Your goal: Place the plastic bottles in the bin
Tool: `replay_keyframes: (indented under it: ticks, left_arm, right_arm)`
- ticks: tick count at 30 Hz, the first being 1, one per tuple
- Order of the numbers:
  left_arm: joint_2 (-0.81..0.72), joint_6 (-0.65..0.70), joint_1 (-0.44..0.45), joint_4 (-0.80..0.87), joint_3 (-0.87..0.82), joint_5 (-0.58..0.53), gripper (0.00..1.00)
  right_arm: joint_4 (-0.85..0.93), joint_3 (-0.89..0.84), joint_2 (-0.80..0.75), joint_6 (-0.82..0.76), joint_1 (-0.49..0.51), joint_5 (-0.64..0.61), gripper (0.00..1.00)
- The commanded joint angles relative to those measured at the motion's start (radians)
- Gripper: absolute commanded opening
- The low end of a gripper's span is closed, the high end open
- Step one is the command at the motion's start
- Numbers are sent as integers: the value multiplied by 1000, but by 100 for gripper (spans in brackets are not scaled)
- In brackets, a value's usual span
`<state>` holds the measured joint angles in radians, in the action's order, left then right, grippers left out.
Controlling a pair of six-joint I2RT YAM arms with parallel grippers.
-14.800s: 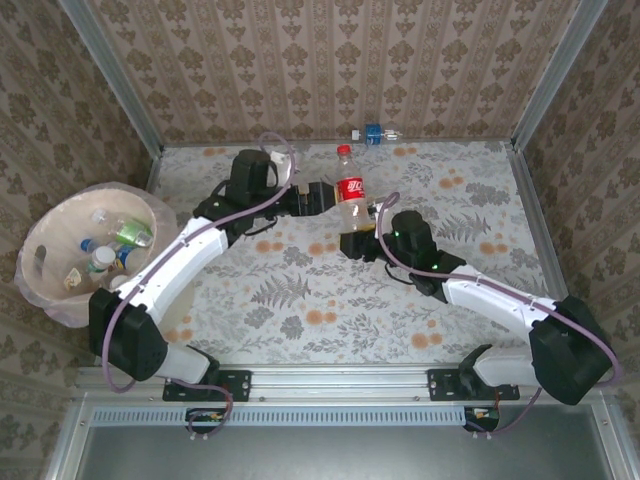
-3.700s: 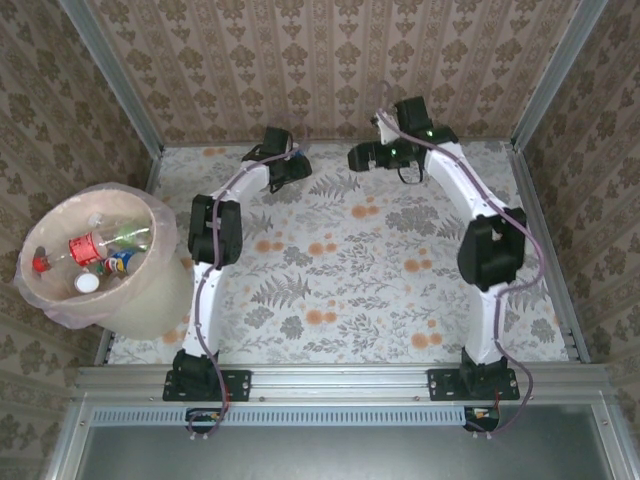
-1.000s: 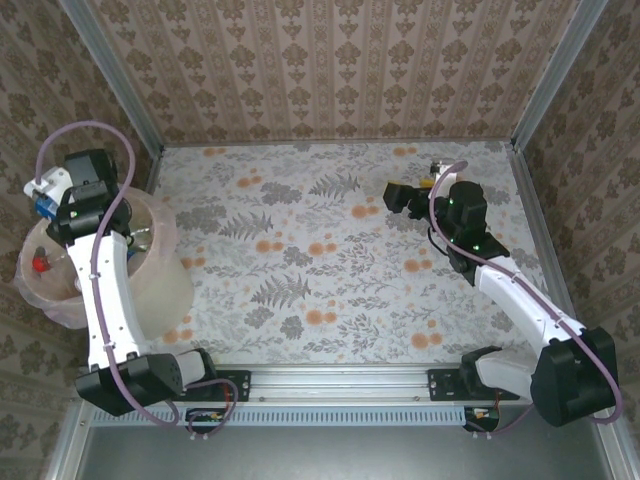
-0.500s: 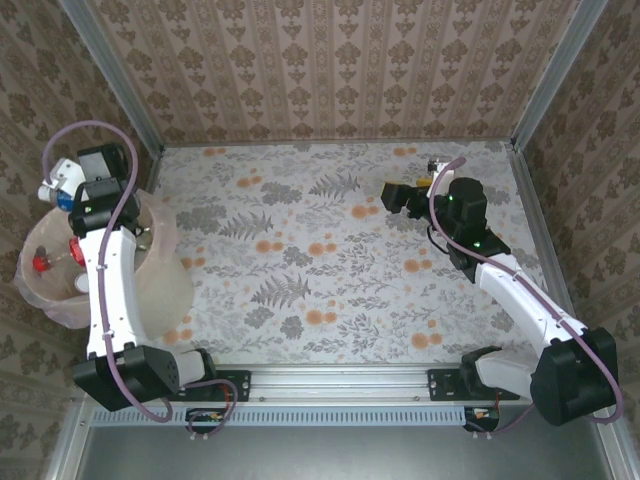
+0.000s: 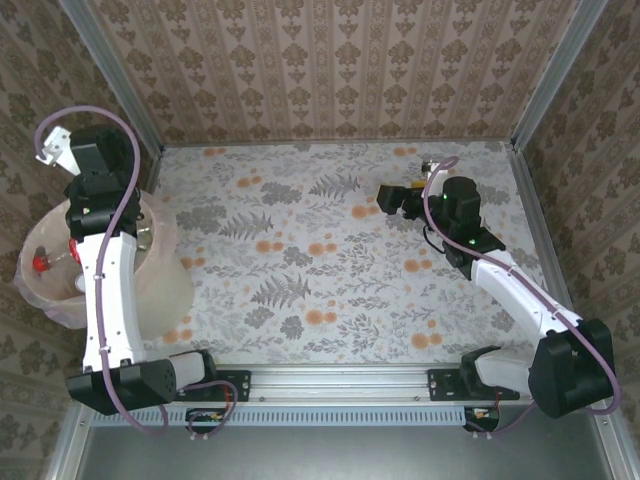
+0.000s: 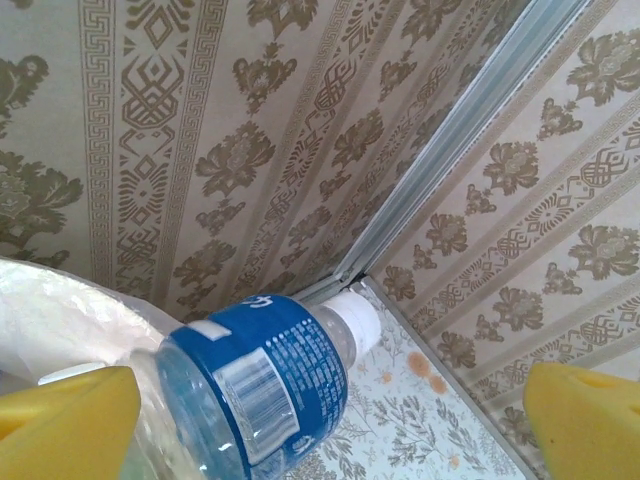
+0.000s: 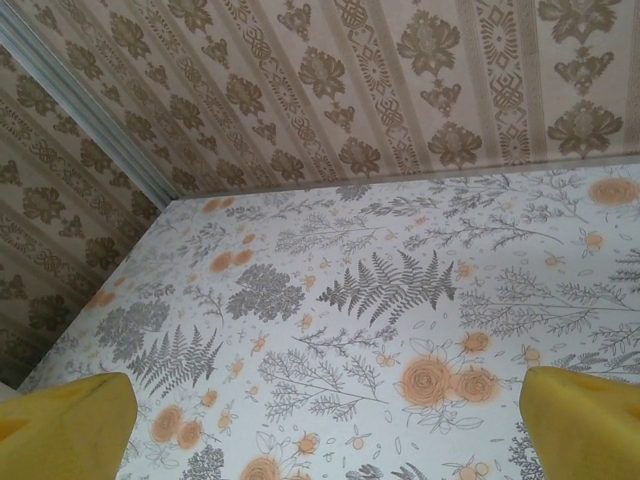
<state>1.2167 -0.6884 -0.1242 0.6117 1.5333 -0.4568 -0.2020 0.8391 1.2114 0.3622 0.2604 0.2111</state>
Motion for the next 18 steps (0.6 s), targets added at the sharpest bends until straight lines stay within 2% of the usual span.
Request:
replay_keyframes:
  ticks: [1,7,11,18]
  left_arm:
    - [-4,-42,-39,2,-64,3,99]
    - [-37,-65,-96,37,-147,30,97]
    - [-98,-73,-103,46,-226,45,96]
    - [-254,19,-90,135,-169,94,98]
  right_arm:
    - [-15,25,-3,-11,7,2,100]
    - [2,29,-1,-38,7,-6,100]
    - [-14,34,10,-25,7,-3,100]
    - [-10,39,22,-26,12,1,100]
